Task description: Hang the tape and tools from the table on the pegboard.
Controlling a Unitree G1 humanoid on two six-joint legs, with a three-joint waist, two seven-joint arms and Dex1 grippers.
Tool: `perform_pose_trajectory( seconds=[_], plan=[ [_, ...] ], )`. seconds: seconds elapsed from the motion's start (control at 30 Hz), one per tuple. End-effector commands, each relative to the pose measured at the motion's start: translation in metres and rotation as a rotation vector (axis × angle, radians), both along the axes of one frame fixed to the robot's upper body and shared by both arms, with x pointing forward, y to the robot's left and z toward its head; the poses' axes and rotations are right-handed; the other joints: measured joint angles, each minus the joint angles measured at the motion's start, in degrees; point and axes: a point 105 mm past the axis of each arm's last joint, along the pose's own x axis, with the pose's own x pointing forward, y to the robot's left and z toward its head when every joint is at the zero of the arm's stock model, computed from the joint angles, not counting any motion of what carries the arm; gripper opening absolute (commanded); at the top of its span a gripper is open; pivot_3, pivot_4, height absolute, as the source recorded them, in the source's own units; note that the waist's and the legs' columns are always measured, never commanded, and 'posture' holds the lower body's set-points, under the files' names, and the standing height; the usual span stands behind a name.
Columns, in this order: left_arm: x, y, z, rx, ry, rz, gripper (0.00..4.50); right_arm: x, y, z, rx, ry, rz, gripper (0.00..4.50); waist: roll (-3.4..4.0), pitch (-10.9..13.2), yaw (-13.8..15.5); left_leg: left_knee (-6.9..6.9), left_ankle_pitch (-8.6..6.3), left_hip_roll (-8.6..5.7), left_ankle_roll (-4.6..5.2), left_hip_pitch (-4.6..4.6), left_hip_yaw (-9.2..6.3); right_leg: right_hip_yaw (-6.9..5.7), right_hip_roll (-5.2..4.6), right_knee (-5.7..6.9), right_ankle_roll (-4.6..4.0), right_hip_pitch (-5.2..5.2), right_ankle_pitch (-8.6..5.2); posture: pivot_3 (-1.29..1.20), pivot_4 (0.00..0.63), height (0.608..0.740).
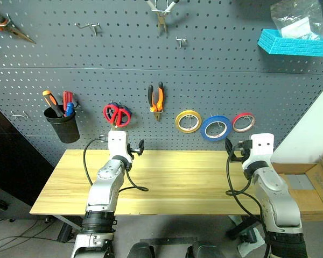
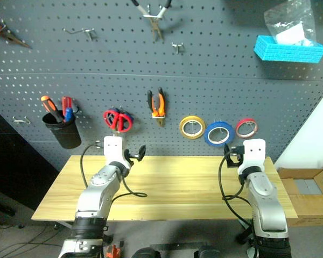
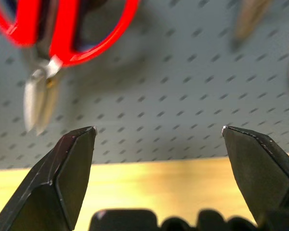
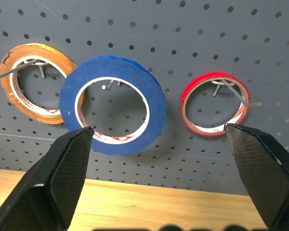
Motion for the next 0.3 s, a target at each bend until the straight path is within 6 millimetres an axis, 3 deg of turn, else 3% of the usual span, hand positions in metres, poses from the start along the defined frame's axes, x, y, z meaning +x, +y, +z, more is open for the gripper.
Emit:
perform_pose_trajectory(
  seconds=[0.03,0.3],
  plan=[
    [0.004,0.008,0.018,0.042,-0.074,0.016,4.48,0.003,0.007,0.012,-0.021,-0.065,0.030,4.50,0.00,0.00,0.02,0.00,0.00,0.00,0.00,0.00,0.00,0.00,0.00,0.00,-0.03,0.00,0.02,0.02,0.000,0.740],
    [0.003,0.019,0.014,0.051,-0.069,0.061,4.48,0.003,0.012,-0.016,-0.028,0.008,0.049,4.50,0.00,-0.09,0.11,0.00,0.00,0.00,0.00,0.00,-0.01,-0.01,-0.01,0.01,-0.09,0.00,0.05,0.04,0.000,0.740]
  ],
)
